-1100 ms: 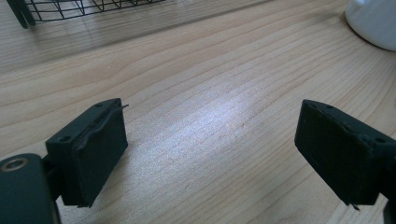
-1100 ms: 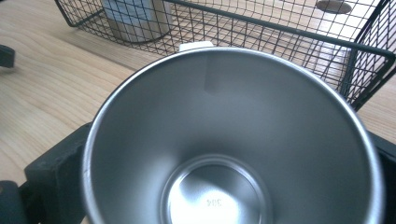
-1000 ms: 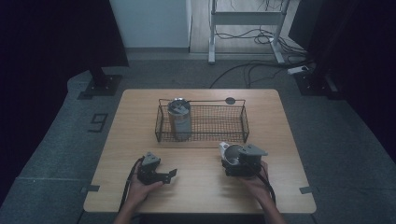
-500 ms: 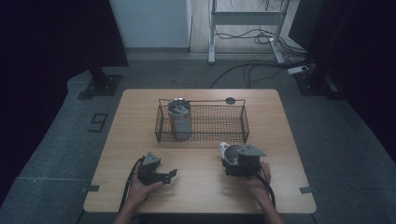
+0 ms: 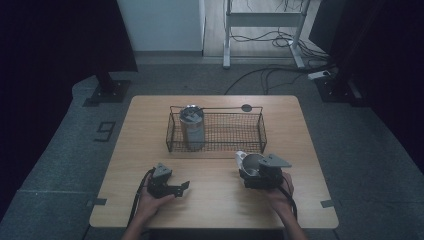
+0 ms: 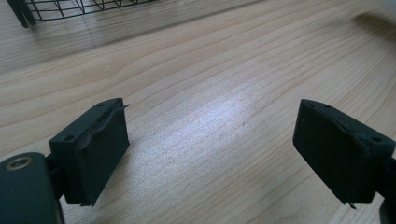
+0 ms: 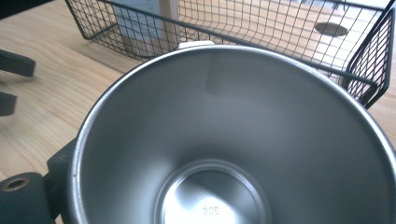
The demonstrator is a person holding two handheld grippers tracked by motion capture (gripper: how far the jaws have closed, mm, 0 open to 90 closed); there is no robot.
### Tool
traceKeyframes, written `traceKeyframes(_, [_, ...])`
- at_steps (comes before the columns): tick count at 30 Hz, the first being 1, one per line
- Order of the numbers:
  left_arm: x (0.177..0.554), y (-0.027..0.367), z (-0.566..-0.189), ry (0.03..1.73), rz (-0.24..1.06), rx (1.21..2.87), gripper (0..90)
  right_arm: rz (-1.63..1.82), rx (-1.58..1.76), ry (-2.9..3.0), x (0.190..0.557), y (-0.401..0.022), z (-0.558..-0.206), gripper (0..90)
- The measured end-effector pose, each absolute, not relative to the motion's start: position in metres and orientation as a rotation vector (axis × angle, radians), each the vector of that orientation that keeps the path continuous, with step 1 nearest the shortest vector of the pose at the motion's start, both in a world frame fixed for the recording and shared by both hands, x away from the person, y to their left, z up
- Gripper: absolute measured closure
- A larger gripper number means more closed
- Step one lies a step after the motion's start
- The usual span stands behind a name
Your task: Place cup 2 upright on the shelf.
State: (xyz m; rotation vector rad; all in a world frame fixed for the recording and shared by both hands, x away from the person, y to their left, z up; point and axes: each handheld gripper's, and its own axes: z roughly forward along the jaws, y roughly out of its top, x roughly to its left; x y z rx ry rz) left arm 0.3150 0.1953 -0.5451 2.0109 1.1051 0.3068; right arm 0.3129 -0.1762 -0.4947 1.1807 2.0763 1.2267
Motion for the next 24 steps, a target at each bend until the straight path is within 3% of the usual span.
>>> traceKeyframes(24, [0.316,0.194,-0.546,1.116,0.307,2.022,11.7,1.327,1.129,2.059,0.317,-0.183,-0.439,6.6])
